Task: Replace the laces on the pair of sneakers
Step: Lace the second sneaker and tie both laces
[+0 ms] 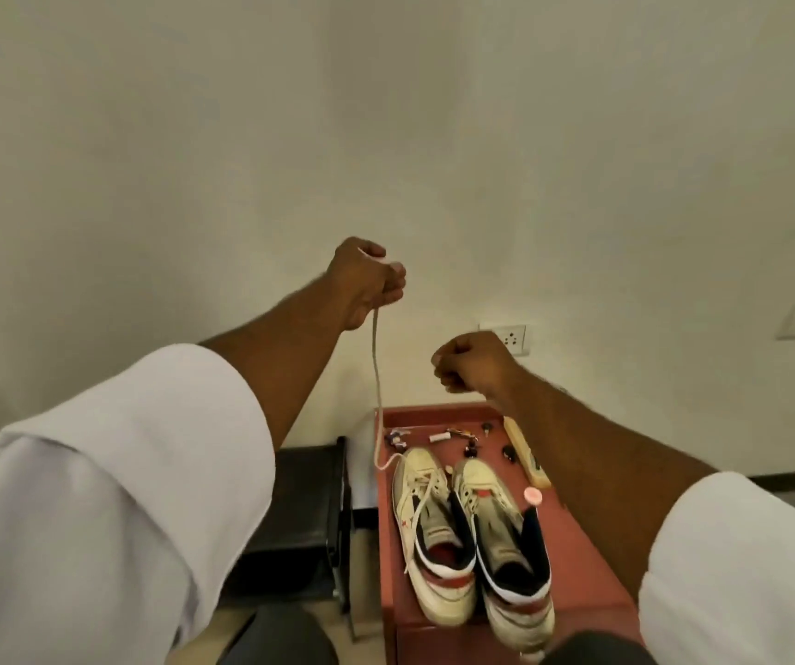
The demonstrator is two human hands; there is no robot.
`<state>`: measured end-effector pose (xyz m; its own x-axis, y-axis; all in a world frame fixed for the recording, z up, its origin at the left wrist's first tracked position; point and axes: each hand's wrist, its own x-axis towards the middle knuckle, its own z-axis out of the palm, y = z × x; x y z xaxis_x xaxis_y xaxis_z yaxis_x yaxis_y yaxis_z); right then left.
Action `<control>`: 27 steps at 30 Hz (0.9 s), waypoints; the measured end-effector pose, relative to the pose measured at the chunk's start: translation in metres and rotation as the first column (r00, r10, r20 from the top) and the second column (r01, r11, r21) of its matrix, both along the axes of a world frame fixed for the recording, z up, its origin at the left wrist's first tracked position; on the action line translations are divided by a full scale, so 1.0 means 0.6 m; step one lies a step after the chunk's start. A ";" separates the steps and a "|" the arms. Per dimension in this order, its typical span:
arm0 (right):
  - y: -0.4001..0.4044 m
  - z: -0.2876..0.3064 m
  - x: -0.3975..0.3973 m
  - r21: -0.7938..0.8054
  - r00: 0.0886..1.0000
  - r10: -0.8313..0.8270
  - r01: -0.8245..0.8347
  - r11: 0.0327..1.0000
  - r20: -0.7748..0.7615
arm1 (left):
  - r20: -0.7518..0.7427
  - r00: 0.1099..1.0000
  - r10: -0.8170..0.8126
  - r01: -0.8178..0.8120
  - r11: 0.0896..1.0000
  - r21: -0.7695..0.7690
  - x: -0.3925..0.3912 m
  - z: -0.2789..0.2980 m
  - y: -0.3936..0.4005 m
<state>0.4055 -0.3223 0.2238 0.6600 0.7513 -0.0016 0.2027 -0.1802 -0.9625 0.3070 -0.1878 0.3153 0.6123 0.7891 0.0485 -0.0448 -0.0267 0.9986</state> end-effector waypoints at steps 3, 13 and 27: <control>0.004 -0.094 -0.005 -0.252 0.964 0.181 -0.129 0.959 0.196 | -0.140 0.989 -0.041 0.042 0.999 0.009 -0.007 -0.094 0.020; 0.055 -0.293 -0.078 -0.867 0.016 0.883 -0.179 0.465 0.470 | -0.440 0.888 -0.131 0.124 0.991 -0.046 -0.014 -0.336 0.090; 0.082 -0.298 -0.106 -0.834 0.122 0.835 -0.069 0.547 0.537 | -0.422 0.905 0.051 0.018 0.988 0.156 -0.023 -0.370 0.104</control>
